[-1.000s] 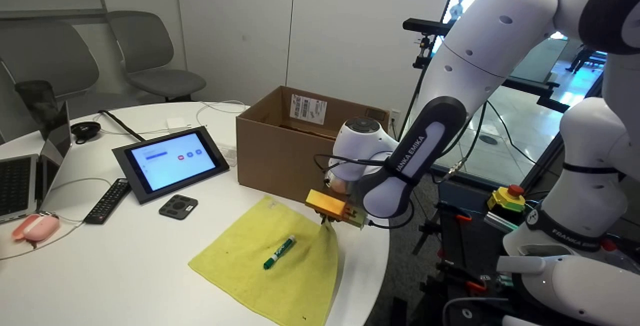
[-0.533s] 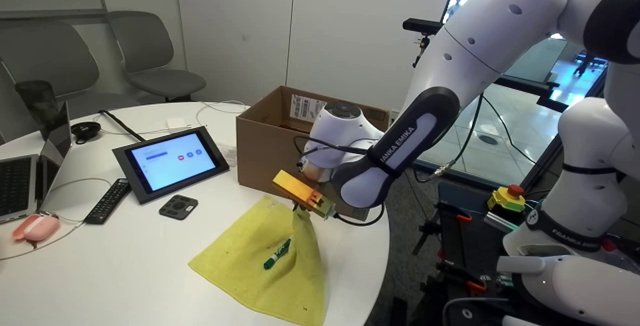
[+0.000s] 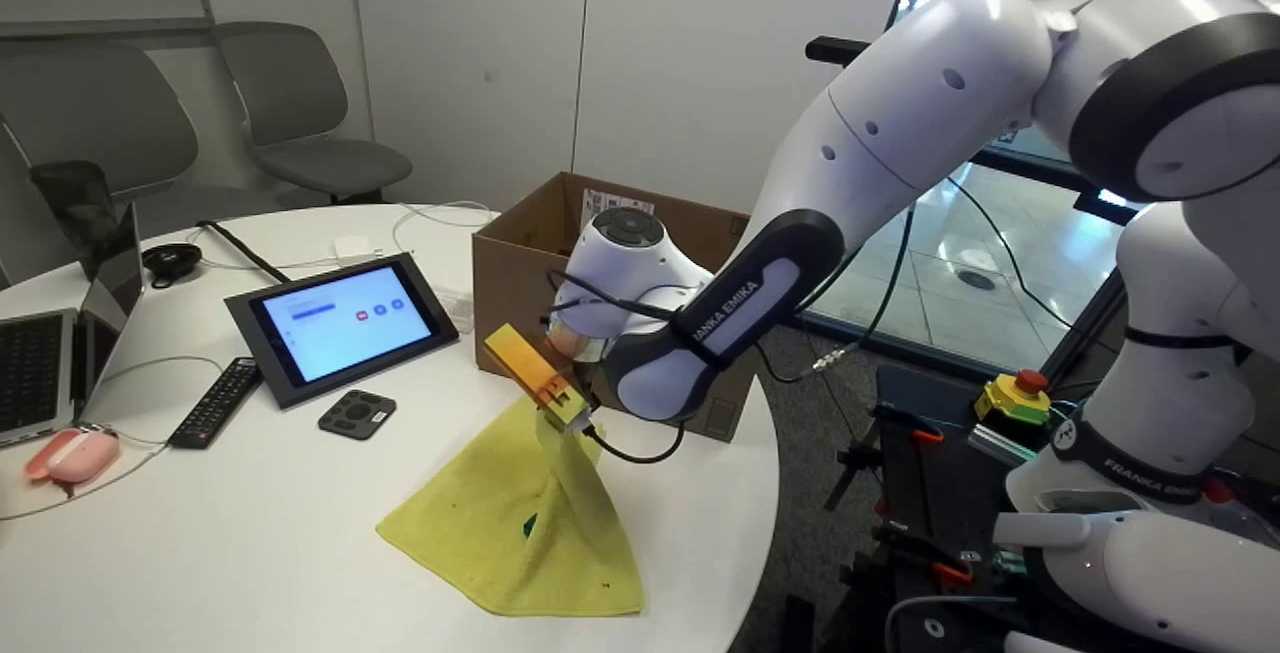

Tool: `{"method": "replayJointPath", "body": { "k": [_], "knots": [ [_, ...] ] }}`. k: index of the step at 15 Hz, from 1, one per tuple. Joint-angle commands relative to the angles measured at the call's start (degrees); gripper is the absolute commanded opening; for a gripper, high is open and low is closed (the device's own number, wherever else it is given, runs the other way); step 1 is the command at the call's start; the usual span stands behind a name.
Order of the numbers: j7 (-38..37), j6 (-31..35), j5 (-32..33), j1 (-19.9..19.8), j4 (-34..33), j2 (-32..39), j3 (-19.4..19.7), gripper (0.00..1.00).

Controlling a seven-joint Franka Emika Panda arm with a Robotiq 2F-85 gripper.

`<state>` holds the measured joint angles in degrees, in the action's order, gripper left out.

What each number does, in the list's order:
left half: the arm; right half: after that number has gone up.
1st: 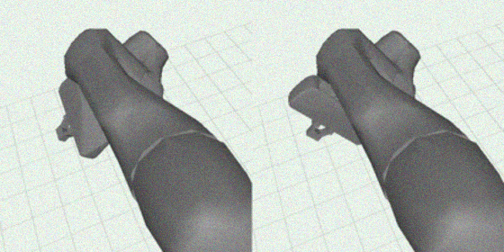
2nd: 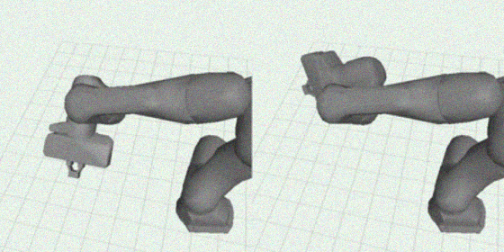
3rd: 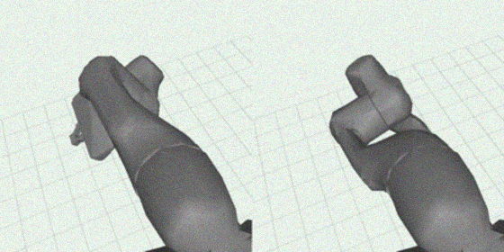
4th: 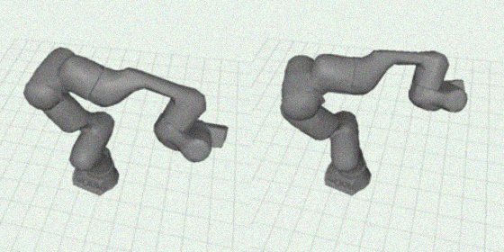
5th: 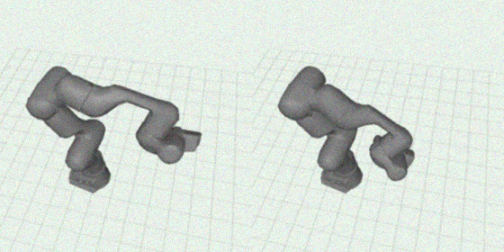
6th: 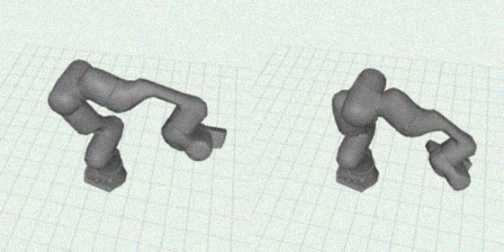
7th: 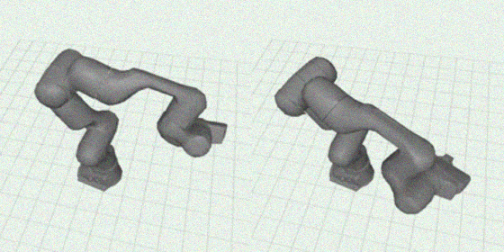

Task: Put the marker in the towel, fold it then put it in the box

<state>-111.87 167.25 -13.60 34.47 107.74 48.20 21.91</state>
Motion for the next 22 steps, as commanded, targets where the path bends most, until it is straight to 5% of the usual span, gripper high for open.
{"method": "replayJointPath", "body": {
  "k": [1,6,12,13,16,22],
  "knots": [
    [-9.68,-3.93,2.15,0.05,-9.87,8.14,3.30,0.03],
    [-20.33,-10.20,5.77,-2.11,-20.50,14.97,5.11,0.00],
    [-26.67,-17.32,11.82,-7.45,-33.17,20.64,2.45,0.00],
    [-26.66,-18.48,12.75,-8.27,-34.77,21.22,1.64,0.18],
    [-26.17,-20.50,15.11,-10.20,-38.32,22.79,-0.78,0.32],
    [-26.86,-18.36,19.15,-8.16,-33.64,19.10,-1.21,0.81]
  ]
}}
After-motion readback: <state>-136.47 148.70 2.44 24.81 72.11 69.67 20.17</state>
